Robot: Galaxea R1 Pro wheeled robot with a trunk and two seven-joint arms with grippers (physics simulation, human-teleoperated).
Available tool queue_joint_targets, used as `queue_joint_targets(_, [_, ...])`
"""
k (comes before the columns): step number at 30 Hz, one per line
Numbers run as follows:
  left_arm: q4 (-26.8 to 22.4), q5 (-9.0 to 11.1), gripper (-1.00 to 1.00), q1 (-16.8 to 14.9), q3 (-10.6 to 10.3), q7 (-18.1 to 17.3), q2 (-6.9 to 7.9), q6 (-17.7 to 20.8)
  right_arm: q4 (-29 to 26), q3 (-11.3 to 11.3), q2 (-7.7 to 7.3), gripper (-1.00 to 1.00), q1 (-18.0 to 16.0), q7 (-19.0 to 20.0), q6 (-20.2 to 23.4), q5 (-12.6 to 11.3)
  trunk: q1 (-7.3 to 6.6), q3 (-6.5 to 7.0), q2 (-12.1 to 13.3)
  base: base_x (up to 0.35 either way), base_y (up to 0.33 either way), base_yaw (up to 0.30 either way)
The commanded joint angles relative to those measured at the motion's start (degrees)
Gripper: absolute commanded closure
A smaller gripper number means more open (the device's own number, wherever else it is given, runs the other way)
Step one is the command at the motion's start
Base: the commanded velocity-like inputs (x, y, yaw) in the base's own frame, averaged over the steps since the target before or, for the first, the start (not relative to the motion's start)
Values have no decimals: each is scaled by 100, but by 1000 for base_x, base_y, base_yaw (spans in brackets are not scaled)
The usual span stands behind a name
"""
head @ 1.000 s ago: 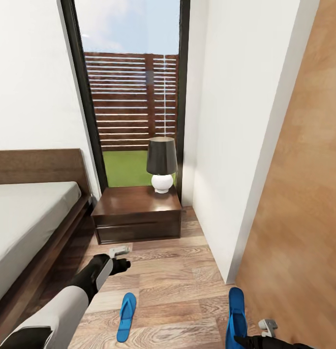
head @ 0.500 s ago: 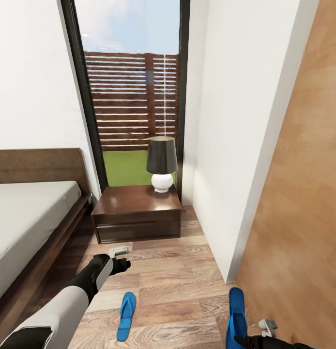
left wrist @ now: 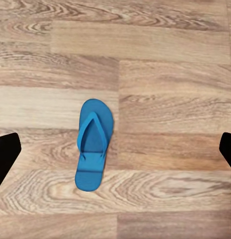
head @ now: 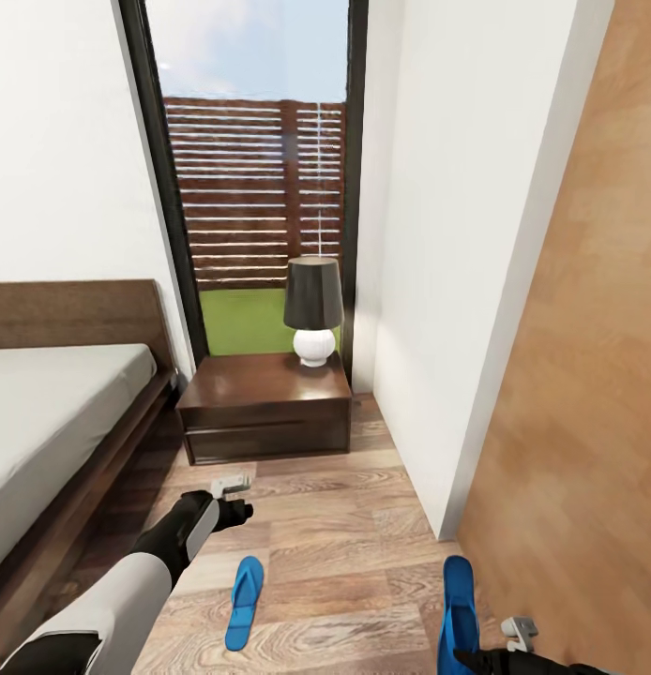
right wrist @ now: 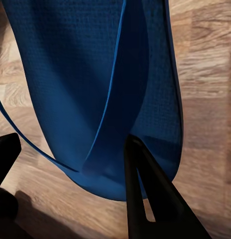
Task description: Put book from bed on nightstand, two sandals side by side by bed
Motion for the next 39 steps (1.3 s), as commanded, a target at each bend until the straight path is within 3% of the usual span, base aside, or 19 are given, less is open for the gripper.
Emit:
queue_joint_targets(1, [-12, 62, -100, -1, 13, 43, -4, 29, -1, -55, -3, 100, -4, 40, 3, 45, 21, -24, -44, 0, 0, 0])
queue_joint_targets(11, [-14, 62, -100, -1, 9, 43, -4, 29, -62, -64, 1, 100, -10, 87, 228, 51, 241, -204, -445, 0, 0, 0])
queue_joint_targets(13, [-12, 65, -100, -1, 6, 43, -4, 29, -136, -59, 15, 100, -26, 97, 781, 53, 285, -240, -525, 0, 0, 0])
queue_joint_targets(15, [-13, 63, -100, -1, 5, 43, -10, 29, -416, -58, 20, 100, -43, 261, 1960, 40, 329, -276, -606, 0, 0, 0])
queue_joint_targets(16, [-12, 63, -100, -1, 5, 43, -11, 29, -632, -57, 21, 100, -48, 447, 2395, 37, 351, -294, -646, 0, 0, 0])
queue_joint_targets(17, [-12, 66, -100, -1, 5, 43, -12, 29, -1215, -60, 18, 100, -54, 959, 3042, 28, 373, -311, -686, 0, 0, 0])
queue_joint_targets(20, [-14, 68, -100, -1, 4, 43, -12, 29, -1857, -60, 14, 100, -57, 1476, 3475, 17, 381, -378, -690, 0, 0, 0])
queue_joint_targets(25, [-14, 70, -100, -1, 4, 36, -13, 29, -2275, -62, 13, 100, -58, 1652, 3670, 16, 393, -489, -696, 0, 0, 0])
queue_joint_targets(39, [-15, 71, -100, -1, 0, 56, -38, 29, -2444, -30, 22, 100, -58, 1675, 3694, 81, 393, -489, -696, 0, 0, 0])
